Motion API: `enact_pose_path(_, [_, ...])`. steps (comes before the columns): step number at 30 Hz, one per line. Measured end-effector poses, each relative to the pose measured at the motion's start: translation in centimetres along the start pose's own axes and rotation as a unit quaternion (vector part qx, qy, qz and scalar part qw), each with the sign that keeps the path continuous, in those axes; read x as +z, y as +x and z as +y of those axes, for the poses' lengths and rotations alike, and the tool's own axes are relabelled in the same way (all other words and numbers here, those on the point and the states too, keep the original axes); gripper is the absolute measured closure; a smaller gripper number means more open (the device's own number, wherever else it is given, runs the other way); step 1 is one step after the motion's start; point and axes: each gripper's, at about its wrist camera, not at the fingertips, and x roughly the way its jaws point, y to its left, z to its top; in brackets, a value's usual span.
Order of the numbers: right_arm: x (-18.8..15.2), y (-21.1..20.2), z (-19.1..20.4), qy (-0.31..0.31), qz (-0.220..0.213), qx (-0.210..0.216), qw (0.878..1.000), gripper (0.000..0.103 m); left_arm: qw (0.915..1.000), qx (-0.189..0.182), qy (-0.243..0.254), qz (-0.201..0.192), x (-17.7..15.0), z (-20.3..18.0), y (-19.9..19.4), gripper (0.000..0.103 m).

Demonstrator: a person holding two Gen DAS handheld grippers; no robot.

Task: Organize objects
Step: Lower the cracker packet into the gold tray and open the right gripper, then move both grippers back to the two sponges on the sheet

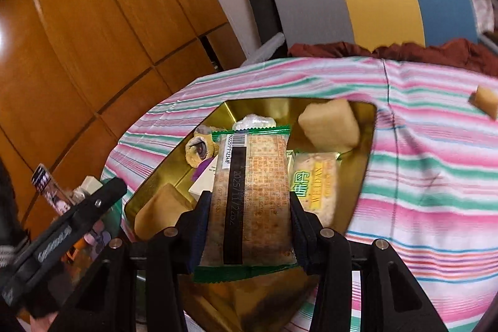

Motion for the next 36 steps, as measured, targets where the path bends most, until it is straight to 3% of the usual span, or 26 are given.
enact_pose_path(5, [-0.1, 0.2, -1.1, 0.027, -0.003, -0.021, 0.999, 0.051, 0.9999, -0.009, 0.009, -0.001, -0.1, -0.6, -0.3, 0.037])
enact_pose_path(9, [-0.1, -1.3, -1.5, 0.029, -0.021, -0.022, 0.999, 0.042, 0.9997, -0.02, 0.012, 0.002, -0.3, -1.0, -0.3, 0.037])
enact_pose_path(18, [-0.8, -4.3, -2.3, -0.007, -0.05, -0.056, 0.997, 0.042, 0.9965, -0.072, 0.038, 0.022, -1.2, -3.1, -0.6, 0.037])
enact_pose_path(25, [-0.6, -6.2, -5.0, -0.005, -0.062, -0.091, 0.994, 0.038, 0.9872, -0.133, 0.084, 0.026, -2.5, -6.1, -1.6, 0.037])
enact_pose_path(32, [-0.9, -7.7, -9.4, -0.014, -0.045, -0.142, 0.989, 0.033, 0.9752, -0.169, 0.141, 0.029, -4.4, -9.1, -2.9, 0.037])
enact_pose_path(36, [-0.9, -9.0, -13.5, -0.029, -0.036, -0.188, 0.981, 0.027, 0.9678, -0.195, 0.147, 0.06, -5.7, -11.2, -2.8, 0.037])
